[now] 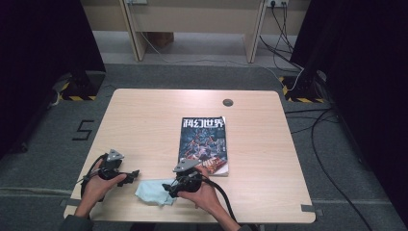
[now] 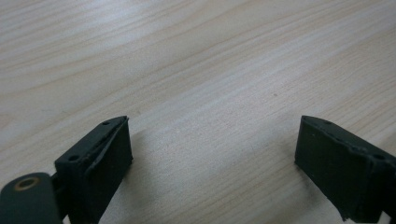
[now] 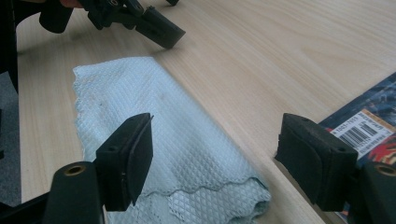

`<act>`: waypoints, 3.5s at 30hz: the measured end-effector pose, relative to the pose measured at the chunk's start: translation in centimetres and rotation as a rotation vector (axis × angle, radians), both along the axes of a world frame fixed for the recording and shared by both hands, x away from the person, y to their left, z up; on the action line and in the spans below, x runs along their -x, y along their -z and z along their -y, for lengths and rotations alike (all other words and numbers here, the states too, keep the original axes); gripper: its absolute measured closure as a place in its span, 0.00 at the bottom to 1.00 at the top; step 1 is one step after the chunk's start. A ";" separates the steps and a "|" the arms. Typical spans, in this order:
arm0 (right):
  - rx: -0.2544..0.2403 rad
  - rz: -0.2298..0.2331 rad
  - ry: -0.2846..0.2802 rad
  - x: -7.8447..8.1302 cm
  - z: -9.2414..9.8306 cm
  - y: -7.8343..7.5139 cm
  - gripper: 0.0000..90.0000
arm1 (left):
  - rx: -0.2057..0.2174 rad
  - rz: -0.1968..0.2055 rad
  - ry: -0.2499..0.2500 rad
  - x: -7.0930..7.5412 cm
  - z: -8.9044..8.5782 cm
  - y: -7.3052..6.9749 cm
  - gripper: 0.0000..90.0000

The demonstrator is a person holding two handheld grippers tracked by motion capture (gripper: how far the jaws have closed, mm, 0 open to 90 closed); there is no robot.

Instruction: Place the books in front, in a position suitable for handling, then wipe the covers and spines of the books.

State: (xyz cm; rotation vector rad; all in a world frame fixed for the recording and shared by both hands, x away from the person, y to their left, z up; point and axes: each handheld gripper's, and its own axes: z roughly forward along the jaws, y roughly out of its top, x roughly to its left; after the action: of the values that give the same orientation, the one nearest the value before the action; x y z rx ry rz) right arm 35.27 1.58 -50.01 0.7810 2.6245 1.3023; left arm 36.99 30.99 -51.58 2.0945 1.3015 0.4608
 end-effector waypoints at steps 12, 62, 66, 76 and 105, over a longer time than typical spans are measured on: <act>0.010 0.000 -0.035 0.3 -1.5 0.5 0.24 | 0.002 0.002 0.000 0.0 0.0 0.0 0.11; -0.007 0.149 0.064 -3.0 4.0 -5.2 0.88 | 0.000 0.006 0.006 0.1 -0.1 0.1 0.10; 0.011 0.160 0.147 -5.1 5.9 -5.3 0.88 | -0.005 -0.006 0.008 0.2 0.1 -0.1 0.11; 0.193 0.150 0.273 -9.2 9.2 -3.3 0.88 | 0.025 0.033 0.066 0.2 2.3 -0.7 0.18; 0.311 0.124 0.214 -9.9 12.4 -0.9 0.78 | 0.028 0.131 0.115 -0.2 11.2 -1.3 0.20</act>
State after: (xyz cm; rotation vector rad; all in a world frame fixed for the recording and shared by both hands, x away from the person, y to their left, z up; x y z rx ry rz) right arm 45.21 -10.79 -49.06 0.8675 2.4786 0.8330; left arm 37.18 19.77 -50.33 2.0668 1.1008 0.5172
